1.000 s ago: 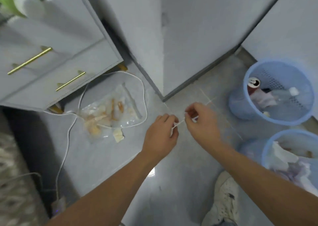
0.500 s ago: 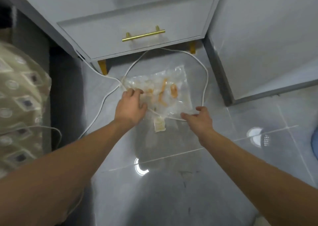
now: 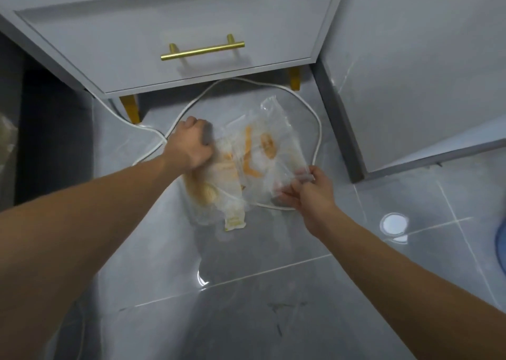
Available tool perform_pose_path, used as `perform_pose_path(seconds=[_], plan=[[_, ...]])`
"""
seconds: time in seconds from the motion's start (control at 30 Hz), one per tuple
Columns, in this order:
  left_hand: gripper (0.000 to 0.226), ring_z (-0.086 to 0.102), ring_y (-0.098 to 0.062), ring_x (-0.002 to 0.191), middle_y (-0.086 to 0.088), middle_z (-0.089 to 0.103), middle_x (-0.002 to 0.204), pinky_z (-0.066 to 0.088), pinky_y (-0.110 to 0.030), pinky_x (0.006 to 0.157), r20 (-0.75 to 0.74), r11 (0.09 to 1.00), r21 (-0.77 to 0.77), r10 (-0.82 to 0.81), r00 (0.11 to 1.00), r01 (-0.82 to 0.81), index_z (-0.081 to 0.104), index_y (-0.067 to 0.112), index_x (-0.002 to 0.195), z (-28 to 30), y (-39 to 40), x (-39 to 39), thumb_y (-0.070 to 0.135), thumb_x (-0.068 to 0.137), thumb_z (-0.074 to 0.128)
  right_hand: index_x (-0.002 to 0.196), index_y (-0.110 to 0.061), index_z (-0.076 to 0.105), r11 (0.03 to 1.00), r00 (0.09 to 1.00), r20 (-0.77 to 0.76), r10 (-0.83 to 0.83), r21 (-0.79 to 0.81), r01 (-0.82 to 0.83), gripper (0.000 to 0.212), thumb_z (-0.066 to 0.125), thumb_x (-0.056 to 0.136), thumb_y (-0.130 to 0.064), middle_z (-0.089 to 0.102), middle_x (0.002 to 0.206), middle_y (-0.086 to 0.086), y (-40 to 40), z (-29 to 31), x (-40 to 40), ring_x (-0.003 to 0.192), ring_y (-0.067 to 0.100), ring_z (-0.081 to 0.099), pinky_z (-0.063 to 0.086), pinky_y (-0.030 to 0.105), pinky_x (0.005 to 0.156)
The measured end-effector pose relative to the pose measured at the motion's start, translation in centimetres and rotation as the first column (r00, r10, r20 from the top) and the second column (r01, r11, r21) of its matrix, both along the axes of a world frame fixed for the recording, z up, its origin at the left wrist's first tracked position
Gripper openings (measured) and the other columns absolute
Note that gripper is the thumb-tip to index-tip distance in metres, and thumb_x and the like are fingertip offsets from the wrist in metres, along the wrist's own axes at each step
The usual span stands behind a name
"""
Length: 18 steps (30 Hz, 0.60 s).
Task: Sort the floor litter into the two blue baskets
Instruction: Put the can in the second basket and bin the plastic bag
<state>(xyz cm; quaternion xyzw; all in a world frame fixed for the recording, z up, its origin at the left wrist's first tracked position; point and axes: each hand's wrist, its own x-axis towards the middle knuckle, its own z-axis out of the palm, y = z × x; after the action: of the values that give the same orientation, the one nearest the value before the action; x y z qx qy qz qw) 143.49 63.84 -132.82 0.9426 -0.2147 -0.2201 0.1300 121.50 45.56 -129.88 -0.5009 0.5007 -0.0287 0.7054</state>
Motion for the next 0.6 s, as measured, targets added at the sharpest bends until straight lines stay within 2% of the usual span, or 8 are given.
perform_pose_path(seconds=[0.1, 0.17, 0.23, 0.3, 0.37, 0.43, 0.5, 0.6], plan=[[0.043, 0.055, -0.031, 0.119, -0.009, 0.061, 0.122, 0.047, -0.044, 0.106, -0.036, 0.993, -0.052, 0.104, 0.994, -0.106, 0.063, 0.021, 0.13, 0.0, 0.6, -1.4, 0.03, 0.088, 0.067, 0.101, -0.01, 0.05, 0.998, 0.998, 0.009, 0.059, 0.004, -0.059, 0.027, 0.041, 0.098, 0.015, 0.05, 0.076, 0.009, -1.4, 0.5, -1.2, 0.063, 0.022, 0.066, 0.062, 0.035, 0.058], [0.028, 0.063, -0.026, 0.101, -0.005, 0.066, 0.104, 0.054, -0.035, 0.091, -0.205, 0.952, -0.156, 0.229, 0.952, -0.262, 0.07, 0.02, 0.114, 0.6, 1.0, -2.8, 0.029, 0.088, 0.071, 0.114, -0.01, 0.051, 0.998, 0.999, 0.005, 0.052, 0.031, -0.053, 0.026, 0.045, 0.1, 0.011, 0.058, 0.081, 0.01, -2.0, 0.8, -2.1, 0.063, 0.019, 0.07, 0.064, 0.038, 0.065], [0.007, 0.062, -0.018, 0.078, -0.003, 0.064, 0.086, 0.053, -0.022, 0.069, -0.403, 0.858, -0.292, 0.291, 0.868, -0.423, 0.071, 0.015, 0.093, 1.8, 1.9, -4.3, 0.021, 0.094, 0.069, 0.128, -0.009, 0.05, 0.994, 0.999, 0.033, -0.031, 0.102, 0.027, 0.033, 0.056, 0.098, 0.005, 0.066, 0.095, 0.014, -2.3, 1.0, -3.1, 0.076, 0.023, 0.072, 0.064, 0.043, 0.077], [0.01, 0.052, -0.016, 0.065, -0.003, 0.057, 0.076, 0.046, -0.021, 0.056, -0.557, 0.768, -0.359, 0.28, 0.782, -0.53, 0.064, 0.012, 0.087, 3.4, 3.6, -5.9, 0.014, 0.097, 0.067, 0.134, -0.006, 0.051, 0.974, 0.993, 0.054, -0.106, 0.209, 0.092, 0.041, 0.066, 0.096, -0.006, 0.069, 0.1, 0.013, -1.9, 1.6, -4.3, 0.082, 0.024, 0.071, 0.062, 0.041, 0.082], [0.008, 0.046, -0.017, 0.063, -0.002, 0.053, 0.071, 0.039, -0.027, 0.056, -0.643, 0.721, -0.37, 0.256, 0.722, -0.586, 0.061, 0.012, 0.09, 5.4, 5.3, -7.8, 0.011, 0.097, 0.066, 0.129, -0.004, 0.059, 0.972, 0.999, 0.023, -0.023, 0.235, 0.017, 0.037, 0.071, 0.094, -0.013, 0.071, 0.1, 0.012, -0.5, 2.9, -5.7, 0.085, 0.022, 0.072, 0.061, 0.035, 0.081], [0.015, 0.045, -0.018, 0.066, 0.002, 0.056, 0.071, 0.035, -0.028, 0.059, -0.677, 0.698, -0.361, 0.259, 0.689, -0.618, 0.061, 0.018, 0.085, 7.6, 6.6, -9.9, 0.009, 0.097, 0.064, 0.12, -0.009, 0.064, 0.975, 0.984, -0.053, 0.172, 0.149, -0.162, 0.029, 0.073, 0.092, -0.013, 0.071, 0.111, 0.018, 1.4, 4.9, -7.1, 0.098, 0.026, 0.074, 0.059, 0.037, 0.088], [0.02, 0.049, -0.02, 0.071, 0.0, 0.063, 0.077, 0.034, -0.028, 0.059, -0.718, 0.661, -0.355, 0.259, 0.646, -0.661, 0.06, 0.023, 0.086, 10.4, 7.7, -12.0, 0.006, 0.097, 0.061, 0.12, -0.017, 0.064, 0.954, 0.951, -0.092, 0.296, 0.069, -0.29, 0.03, 0.073, 0.092, -0.012, 0.069, 0.118, 0.021, 3.0, 7.5, -8.2, 0.108, 0.029, 0.071, 0.056, 0.041, 0.093], [0.025, 0.062, -0.023, 0.074, -0.004, 0.067, 0.087, 0.04, -0.03, 0.06, -0.795, 0.56, -0.351, 0.245, 0.554, -0.75, 0.06, 0.024, 0.103, 15.6, 9.3, -14.7, 0.0, 0.098, 0.053, 0.122, -0.029, 0.06, 0.913, 0.909, -0.086, 0.409, 0.049, -0.406, 0.037, 0.075, 0.091, -0.014, 0.069, 0.104, 0.014, 4.7, 12.6, -9.7, 0.096, 0.022, 0.069, 0.055, 0.037, 0.087]])
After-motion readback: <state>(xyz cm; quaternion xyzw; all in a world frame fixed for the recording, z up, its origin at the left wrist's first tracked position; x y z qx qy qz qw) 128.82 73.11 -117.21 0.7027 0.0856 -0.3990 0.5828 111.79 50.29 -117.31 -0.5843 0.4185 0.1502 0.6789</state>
